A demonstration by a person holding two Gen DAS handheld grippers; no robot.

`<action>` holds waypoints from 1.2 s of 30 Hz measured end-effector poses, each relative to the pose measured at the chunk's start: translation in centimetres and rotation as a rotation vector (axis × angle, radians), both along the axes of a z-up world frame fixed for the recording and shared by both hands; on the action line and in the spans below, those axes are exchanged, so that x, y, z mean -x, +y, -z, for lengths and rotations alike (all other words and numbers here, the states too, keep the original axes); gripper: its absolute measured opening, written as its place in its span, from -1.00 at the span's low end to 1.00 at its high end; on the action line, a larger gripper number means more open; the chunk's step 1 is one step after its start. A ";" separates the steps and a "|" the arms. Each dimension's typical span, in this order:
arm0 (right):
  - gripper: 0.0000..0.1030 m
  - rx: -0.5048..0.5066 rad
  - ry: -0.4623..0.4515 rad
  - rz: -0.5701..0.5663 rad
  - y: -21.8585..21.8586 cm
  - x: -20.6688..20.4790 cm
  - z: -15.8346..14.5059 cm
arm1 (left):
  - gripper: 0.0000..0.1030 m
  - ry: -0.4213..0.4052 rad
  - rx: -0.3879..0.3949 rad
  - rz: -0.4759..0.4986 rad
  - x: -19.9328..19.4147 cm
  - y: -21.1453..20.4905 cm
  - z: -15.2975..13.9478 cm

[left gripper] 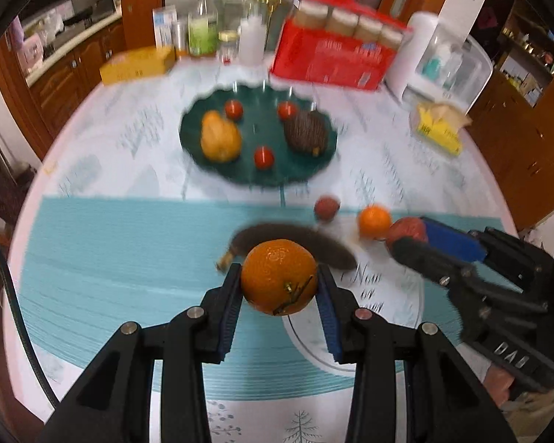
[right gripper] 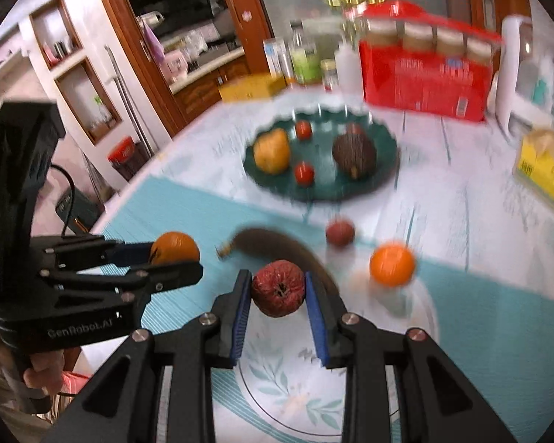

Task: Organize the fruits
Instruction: 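Carry the orange and red lychee onto the green plate and release both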

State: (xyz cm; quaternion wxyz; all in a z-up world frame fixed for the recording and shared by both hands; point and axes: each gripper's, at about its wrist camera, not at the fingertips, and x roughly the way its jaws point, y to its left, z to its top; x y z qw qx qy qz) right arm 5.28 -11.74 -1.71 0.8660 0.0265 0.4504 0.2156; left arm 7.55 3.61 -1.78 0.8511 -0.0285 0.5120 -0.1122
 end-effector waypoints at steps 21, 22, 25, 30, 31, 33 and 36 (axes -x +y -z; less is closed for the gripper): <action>-0.43 0.115 -0.350 0.074 0.8 -14.0 -25.4 | -0.26 -0.297 -0.163 -0.018 -11.6 2.8 -21.7; -0.43 0.111 -0.342 0.082 0.7 -15.0 -25.5 | -0.26 -0.287 -0.160 -0.025 -12.7 3.0 -21.7; -0.43 0.111 -0.305 0.098 1.0 -17.9 -24.8 | -0.26 -0.266 -0.163 -0.040 -15.2 3.2 -20.5; -0.43 0.156 -0.218 0.080 2.8 -21.2 -20.1 | -0.26 -0.201 -0.167 -0.041 -20.0 3.0 -15.5; -0.43 0.167 -0.185 0.071 3.3 -21.8 -18.1 | -0.26 -0.187 -0.166 -0.035 -20.8 2.9 -14.4; -0.43 0.178 -0.142 0.058 3.8 -22.6 -15.5 | -0.26 -0.156 -0.169 -0.023 -22.2 2.6 -11.9; -0.43 0.191 -0.057 0.048 4.3 -24.0 -10.7 | -0.26 -0.114 -0.169 0.008 -23.9 2.0 -8.4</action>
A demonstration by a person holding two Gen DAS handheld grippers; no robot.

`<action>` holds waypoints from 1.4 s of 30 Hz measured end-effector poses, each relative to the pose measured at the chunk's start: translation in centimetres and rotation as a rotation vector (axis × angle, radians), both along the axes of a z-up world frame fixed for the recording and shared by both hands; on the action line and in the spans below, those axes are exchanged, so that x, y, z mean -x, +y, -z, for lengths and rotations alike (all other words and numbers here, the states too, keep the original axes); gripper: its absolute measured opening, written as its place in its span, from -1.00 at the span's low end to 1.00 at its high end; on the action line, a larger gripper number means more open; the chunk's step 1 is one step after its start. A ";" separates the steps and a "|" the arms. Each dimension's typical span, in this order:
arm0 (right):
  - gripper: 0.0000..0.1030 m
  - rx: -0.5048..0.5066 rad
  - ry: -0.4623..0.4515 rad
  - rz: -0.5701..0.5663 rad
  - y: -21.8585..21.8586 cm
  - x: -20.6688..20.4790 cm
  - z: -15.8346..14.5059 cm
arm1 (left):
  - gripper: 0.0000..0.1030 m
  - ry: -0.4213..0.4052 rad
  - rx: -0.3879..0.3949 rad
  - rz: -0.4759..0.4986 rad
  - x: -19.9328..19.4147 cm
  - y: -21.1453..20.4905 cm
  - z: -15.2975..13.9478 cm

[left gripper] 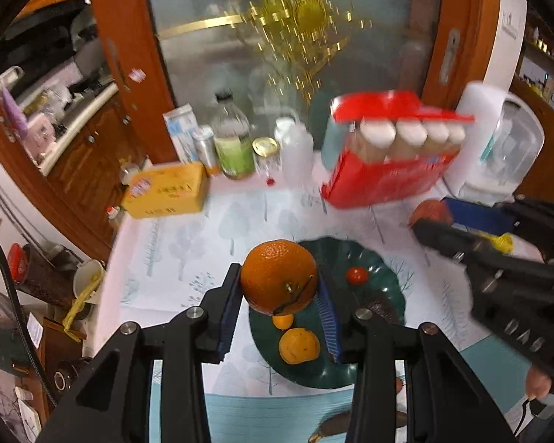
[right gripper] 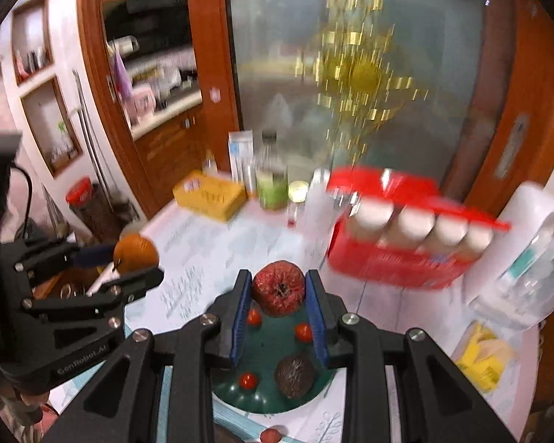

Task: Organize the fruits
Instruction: 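Carry the orange and red lychee onto the green plate and release both, then move both tools back toward the white plate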

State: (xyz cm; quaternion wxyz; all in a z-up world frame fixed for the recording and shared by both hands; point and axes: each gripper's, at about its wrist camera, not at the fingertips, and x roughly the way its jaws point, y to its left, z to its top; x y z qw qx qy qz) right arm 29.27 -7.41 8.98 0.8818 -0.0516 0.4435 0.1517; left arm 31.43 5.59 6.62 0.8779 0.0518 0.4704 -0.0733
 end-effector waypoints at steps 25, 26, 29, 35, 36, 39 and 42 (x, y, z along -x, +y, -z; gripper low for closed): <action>-0.42 -0.010 0.328 0.022 -0.8 -4.2 21.5 | -0.26 0.240 0.063 0.104 -6.2 -2.4 19.4; -0.42 -0.008 0.322 0.022 -0.8 -4.3 21.6 | -0.26 0.242 0.062 0.109 -6.1 -2.4 19.3; -0.41 0.006 0.310 0.021 -0.7 -4.5 21.9 | -0.26 0.243 0.052 0.128 -5.9 -2.7 19.4; -0.39 0.039 0.281 0.002 -0.7 -3.9 21.7 | -0.04 0.227 0.037 0.131 -5.2 -2.8 19.1; -0.39 0.042 0.279 0.001 -0.8 -3.8 21.6 | 0.07 0.217 0.031 0.129 -5.1 -2.7 18.9; -0.39 0.021 0.282 -0.003 -1.3 -3.6 21.3 | 0.25 0.190 0.021 0.133 -4.8 -2.6 18.2; -0.34 -0.015 0.286 0.002 -1.8 -3.5 20.8 | 0.40 0.174 0.027 0.133 -4.6 -2.3 17.4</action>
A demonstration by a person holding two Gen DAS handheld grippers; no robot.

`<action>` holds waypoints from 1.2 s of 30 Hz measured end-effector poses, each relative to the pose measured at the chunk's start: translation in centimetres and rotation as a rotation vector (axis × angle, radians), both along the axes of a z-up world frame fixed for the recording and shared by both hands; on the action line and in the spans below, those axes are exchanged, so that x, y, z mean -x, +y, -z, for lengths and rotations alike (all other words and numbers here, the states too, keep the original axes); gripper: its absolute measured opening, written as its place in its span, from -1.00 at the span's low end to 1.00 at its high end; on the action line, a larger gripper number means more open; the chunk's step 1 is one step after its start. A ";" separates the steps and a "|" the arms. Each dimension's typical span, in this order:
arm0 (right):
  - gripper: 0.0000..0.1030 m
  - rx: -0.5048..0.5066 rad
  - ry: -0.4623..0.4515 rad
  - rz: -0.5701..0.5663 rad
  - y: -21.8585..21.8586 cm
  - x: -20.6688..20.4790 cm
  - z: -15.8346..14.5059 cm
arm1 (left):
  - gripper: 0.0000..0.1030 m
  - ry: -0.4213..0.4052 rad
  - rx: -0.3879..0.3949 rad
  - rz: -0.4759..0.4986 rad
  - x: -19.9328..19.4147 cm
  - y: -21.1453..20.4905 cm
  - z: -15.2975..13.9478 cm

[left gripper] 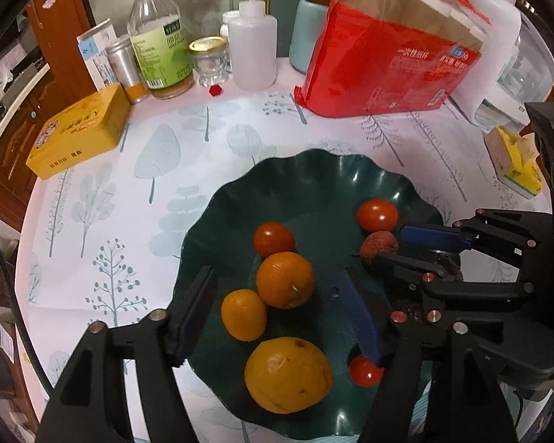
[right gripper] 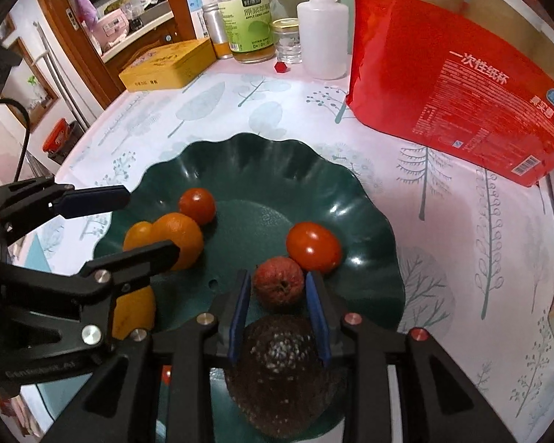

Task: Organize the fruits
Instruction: 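Move both tools back toward the white plate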

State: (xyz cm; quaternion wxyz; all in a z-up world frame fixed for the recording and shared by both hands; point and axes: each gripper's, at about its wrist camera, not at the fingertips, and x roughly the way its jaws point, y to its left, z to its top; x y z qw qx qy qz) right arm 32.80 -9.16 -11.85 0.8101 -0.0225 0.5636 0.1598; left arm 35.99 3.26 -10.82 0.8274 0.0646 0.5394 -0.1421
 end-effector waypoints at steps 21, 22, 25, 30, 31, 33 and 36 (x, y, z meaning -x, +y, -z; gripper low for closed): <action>0.04 -0.034 -0.049 -0.008 0.6 2.4 -4.9 | 0.99 -0.053 0.023 -0.062 3.7 2.8 -5.6; 0.04 -0.032 -0.058 -0.011 0.7 2.8 -5.5 | 0.99 -0.058 0.021 -0.063 4.1 2.9 -6.0; 0.04 -0.030 -0.080 -0.020 1.0 3.7 -6.8 | 0.99 -0.075 0.011 -0.062 5.4 3.0 -7.5; 0.05 -0.044 -0.110 -0.027 1.2 5.5 -9.6 | 0.99 -0.108 0.005 -0.060 8.2 3.0 -10.8; 0.04 -0.046 -0.120 -0.029 1.2 6.1 -10.4 | 0.99 -0.117 0.003 -0.060 8.8 3.0 -11.5; 0.05 -0.045 -0.141 -0.030 1.2 7.1 -11.9 | 0.99 -0.132 0.001 -0.059 9.8 3.0 -12.7; 0.05 -0.033 -0.167 -0.027 0.9 8.9 -13.8 | 0.99 -0.159 -0.007 -0.062 11.7 3.0 -14.9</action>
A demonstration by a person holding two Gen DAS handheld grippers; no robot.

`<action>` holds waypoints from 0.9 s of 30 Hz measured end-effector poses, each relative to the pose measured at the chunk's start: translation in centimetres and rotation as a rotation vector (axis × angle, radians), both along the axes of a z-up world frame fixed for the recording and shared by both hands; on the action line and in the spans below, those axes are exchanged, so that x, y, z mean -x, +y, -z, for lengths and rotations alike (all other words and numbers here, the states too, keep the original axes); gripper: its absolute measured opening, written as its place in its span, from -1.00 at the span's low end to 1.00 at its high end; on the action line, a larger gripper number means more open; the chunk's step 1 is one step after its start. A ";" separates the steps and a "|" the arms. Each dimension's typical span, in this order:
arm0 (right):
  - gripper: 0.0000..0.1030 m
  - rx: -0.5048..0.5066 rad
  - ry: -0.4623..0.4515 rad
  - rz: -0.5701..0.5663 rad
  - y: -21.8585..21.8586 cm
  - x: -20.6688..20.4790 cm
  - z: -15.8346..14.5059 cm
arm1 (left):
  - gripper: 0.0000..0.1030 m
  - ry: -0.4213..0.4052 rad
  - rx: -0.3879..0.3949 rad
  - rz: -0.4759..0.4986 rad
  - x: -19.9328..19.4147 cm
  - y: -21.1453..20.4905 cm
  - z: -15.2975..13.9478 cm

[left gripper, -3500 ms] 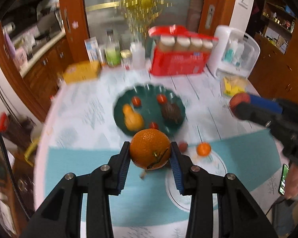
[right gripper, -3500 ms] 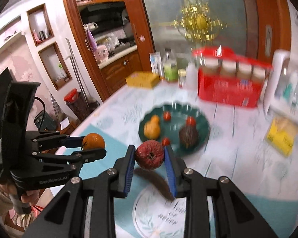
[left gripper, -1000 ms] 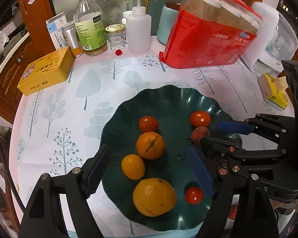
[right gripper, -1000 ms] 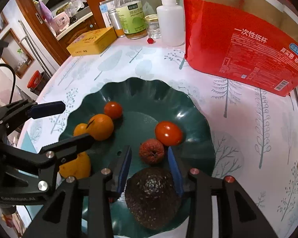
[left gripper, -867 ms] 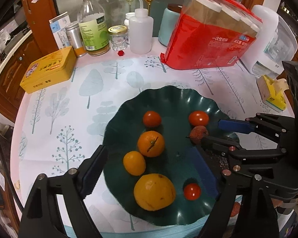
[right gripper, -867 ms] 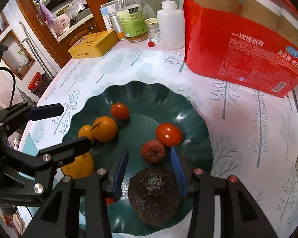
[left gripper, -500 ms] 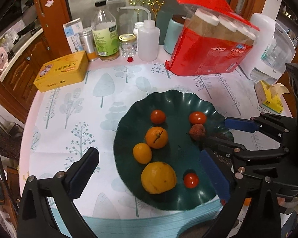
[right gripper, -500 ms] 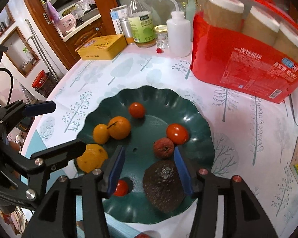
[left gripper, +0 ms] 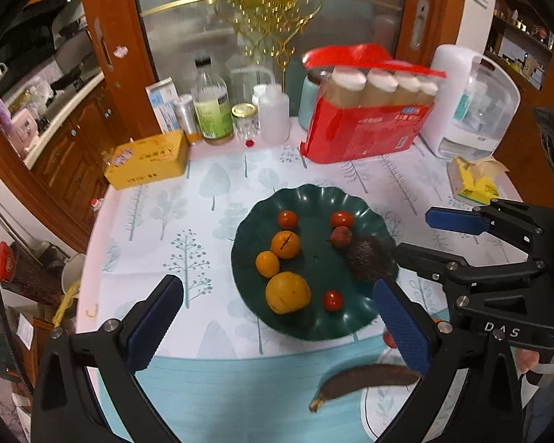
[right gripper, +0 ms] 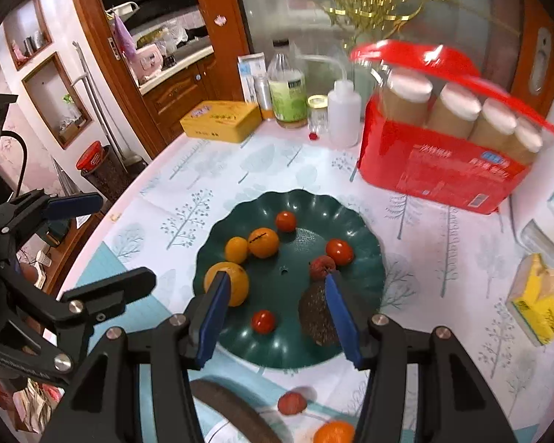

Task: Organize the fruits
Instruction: 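Move both tools back toward the white plate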

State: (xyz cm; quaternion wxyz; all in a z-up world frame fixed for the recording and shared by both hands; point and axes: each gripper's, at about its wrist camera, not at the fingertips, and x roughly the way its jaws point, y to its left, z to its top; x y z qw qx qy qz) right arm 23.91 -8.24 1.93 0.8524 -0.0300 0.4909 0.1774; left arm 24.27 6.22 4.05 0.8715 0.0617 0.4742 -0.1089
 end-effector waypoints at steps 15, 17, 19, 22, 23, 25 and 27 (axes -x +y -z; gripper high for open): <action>0.05 -0.008 -0.116 -0.005 -3.8 9.8 -7.6 | 0.99 -0.089 -0.033 0.027 10.0 -2.1 -7.1; 0.05 0.003 -0.131 -0.005 -4.4 11.1 -8.4 | 0.99 -0.094 -0.030 0.035 11.0 -2.7 -7.5; 0.05 0.014 -0.140 -0.005 -4.9 12.1 -8.8 | 0.99 -0.096 -0.025 0.043 11.7 -3.3 -7.7; 0.05 0.034 -0.151 -0.010 -5.8 13.7 -9.1 | 0.99 -0.095 -0.026 0.063 12.5 -4.2 -7.3; 0.05 0.043 -0.152 -0.009 -6.0 14.0 -9.0 | 0.99 -0.097 -0.034 0.070 12.6 -4.6 -7.0; 0.05 0.061 -0.153 -0.006 -6.5 14.8 -8.5 | 0.99 -0.095 -0.053 0.087 12.9 -5.4 -5.9; 0.05 0.071 -0.147 0.002 -7.0 15.2 -7.7 | 0.99 -0.088 -0.059 0.100 13.0 -5.9 -5.0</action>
